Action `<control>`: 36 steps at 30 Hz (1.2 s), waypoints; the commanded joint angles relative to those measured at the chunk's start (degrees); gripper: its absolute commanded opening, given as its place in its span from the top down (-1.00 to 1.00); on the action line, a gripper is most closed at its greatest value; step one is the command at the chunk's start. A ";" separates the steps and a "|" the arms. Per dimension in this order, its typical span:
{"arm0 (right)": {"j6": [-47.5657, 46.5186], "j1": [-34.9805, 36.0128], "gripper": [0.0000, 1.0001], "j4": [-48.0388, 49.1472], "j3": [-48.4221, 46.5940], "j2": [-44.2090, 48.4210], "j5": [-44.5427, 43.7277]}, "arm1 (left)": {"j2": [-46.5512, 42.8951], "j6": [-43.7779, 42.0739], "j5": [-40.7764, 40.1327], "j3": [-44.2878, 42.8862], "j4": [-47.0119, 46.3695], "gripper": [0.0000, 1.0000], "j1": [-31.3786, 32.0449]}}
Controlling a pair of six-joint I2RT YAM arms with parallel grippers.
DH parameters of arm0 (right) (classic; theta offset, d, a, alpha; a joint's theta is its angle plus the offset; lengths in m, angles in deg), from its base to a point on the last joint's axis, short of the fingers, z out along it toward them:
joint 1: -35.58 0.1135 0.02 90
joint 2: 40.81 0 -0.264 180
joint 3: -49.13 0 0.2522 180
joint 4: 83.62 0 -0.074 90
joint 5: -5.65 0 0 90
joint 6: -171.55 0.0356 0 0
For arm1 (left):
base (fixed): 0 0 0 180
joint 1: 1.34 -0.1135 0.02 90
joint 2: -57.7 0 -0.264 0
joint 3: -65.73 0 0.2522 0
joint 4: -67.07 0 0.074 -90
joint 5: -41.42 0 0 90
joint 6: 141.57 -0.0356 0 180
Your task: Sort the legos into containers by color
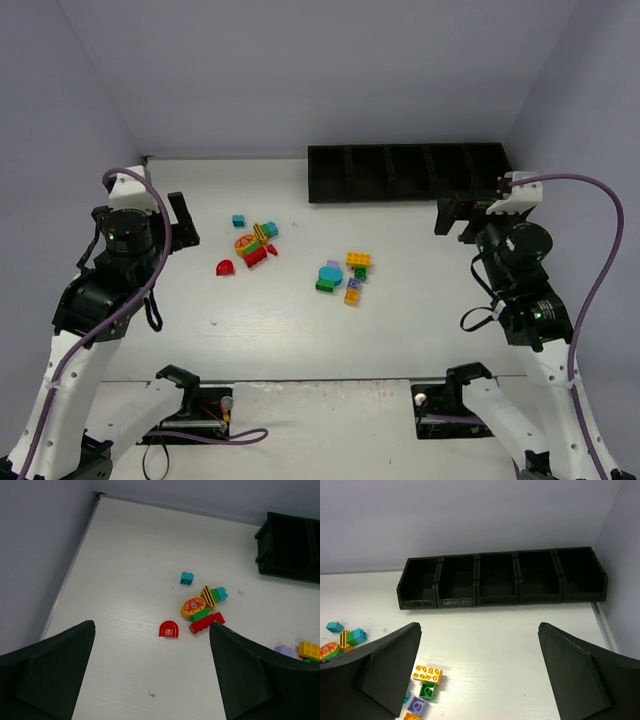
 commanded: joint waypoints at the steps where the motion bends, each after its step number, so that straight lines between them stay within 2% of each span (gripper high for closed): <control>1: -1.19 0.19 -1.00 4.07 -3.19 -1.10 0.03 | 0.05 0.94 -0.57 -0.61 -3.11 -0.80 0.03; 5: 0.47 0.19 -1.00 3.02 -3.63 -4.88 5.11 | 0.48 1.73 0.21 0.80 -2.76 -0.80 0.12; 10: 2.14 0.45 -1.00 0.38 -5.39 -14.70 18.47 | 1.89 4.02 3.47 2.73 -1.61 -0.80 0.03; 11: 3.02 0.62 -0.91 -0.15 -5.57 -16.21 19.36 | 2.06 4.80 4.08 3.17 -1.35 -0.80 0.03; 12: 4.16 1.06 -0.55 -0.33 -5.66 -17.79 20.15 | 2.15 5.16 5.13 3.87 -1.35 -0.80 0.03; 15: 6.70 5.62 0.01 -1.12 -5.83 -24.64 17.80 | 2.24 6.13 6.37 4.93 -0.65 -0.80 0.03; 16: 7.68 7.20 0.05 -1.29 -5.92 -25.88 16.13 | 2.15 6.39 6.46 5.62 -0.47 -0.80 0.03; 17: 8.82 10.61 0.06 -1.82 -5.83 -27.03 11.85 | 2.07 6.57 6.46 5.89 -0.03 -0.80 0.03; 18: 10.39 12.12 -0.02 -2.08 -5.66 -28.26 9.46 | 2.07 6.65 6.55 6.24 0.06 -0.80 0.12; 20: 16.81 15.38 -0.32 -3.40 -4.96 -30.98 4.18 | 1.80 6.83 6.99 7.47 0.06 -0.80 0.03; 23: 24.45 18.54 -0.48 -4.63 -2.32 -33.71 -1.35 | 1.71 7.53 7.77 8.97 -0.12 -0.80 0.12; 27: 31.93 22.58 -0.26 -6.30 0.84 -37.57 -6.54 | 2.06 8.06 8.83 9.94 -0.38 -0.80 0.03; 29: 35.26 24.00 -0.25 -7.53 1.90 -39.16 -7.61 | 2.24 8.06 9.09 9.94 -0.38 -0.80 0.03; 32: 38.69 25.94 -0.36 -7.97 3.13 -42.76 -8.05 | 2.15 7.97 9.18 10.11 -0.29 -0.80 0.03; 36: 41.95 27.95 -0.29 -7.89 3.75 -46.01 -8.31 | 1.98 7.89 9.62 10.55 -0.21 -0.80 0.12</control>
